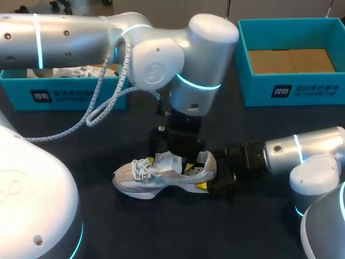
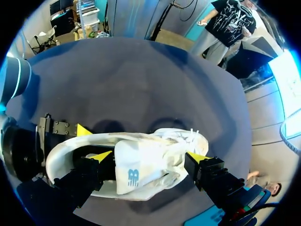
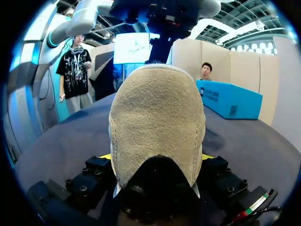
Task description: Take the shoe out of the shoebox, open the shoe tongue, remove and reinsert the insole, then place the shoe into the shoebox
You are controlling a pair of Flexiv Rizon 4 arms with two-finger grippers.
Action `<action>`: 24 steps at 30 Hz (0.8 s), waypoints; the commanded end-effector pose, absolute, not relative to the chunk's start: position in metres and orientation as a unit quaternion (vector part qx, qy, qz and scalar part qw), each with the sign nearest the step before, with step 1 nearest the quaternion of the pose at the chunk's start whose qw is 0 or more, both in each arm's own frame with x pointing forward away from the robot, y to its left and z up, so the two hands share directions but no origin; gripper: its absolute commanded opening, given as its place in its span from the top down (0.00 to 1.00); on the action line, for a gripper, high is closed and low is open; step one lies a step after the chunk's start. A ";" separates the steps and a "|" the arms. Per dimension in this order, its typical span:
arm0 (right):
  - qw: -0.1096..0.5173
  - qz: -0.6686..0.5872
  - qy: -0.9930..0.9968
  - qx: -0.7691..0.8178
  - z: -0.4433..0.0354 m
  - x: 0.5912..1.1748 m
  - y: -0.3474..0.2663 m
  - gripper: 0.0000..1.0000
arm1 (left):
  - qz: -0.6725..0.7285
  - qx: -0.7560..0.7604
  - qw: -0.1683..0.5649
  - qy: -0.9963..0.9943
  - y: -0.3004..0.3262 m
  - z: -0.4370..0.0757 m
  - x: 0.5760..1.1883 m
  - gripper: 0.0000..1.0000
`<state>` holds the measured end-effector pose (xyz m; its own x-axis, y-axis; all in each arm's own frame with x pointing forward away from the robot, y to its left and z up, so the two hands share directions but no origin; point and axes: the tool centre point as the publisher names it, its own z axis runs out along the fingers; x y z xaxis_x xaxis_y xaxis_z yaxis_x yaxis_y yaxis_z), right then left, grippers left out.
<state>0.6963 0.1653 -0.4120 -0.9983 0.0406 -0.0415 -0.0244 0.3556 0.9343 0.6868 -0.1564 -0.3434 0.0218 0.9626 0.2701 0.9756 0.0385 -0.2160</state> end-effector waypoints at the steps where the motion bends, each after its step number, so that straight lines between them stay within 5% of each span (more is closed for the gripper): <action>1: 0.028 0.565 0.824 0.005 -0.410 0.696 0.166 1.00 | -0.021 -0.690 0.184 -0.700 -0.157 -0.350 0.689 0.00; 13: 0.028 0.565 0.824 0.005 -0.410 0.696 0.166 1.00 | 0.011 -0.678 0.167 -0.716 -0.133 -0.333 0.694 0.11; 18: 0.028 0.565 0.824 0.005 -0.410 0.696 0.166 1.00 | 0.021 -0.678 0.160 -0.718 -0.129 -0.325 0.695 0.57; 22: 0.028 0.565 0.824 0.005 -0.410 0.696 0.166 1.00 | 0.026 -0.677 0.153 -0.719 -0.126 -0.321 0.694 0.65; 24: 0.028 0.565 0.824 0.005 -0.410 0.696 0.166 1.00 | 0.029 -0.679 0.147 -0.719 -0.125 -0.317 0.692 0.77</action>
<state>0.6963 0.1654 -0.4118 -0.9983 0.0405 -0.0416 -0.0245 0.3554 0.9344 0.6963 -0.1344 -0.3235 -0.0264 0.9758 0.2173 0.9645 0.0820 -0.2509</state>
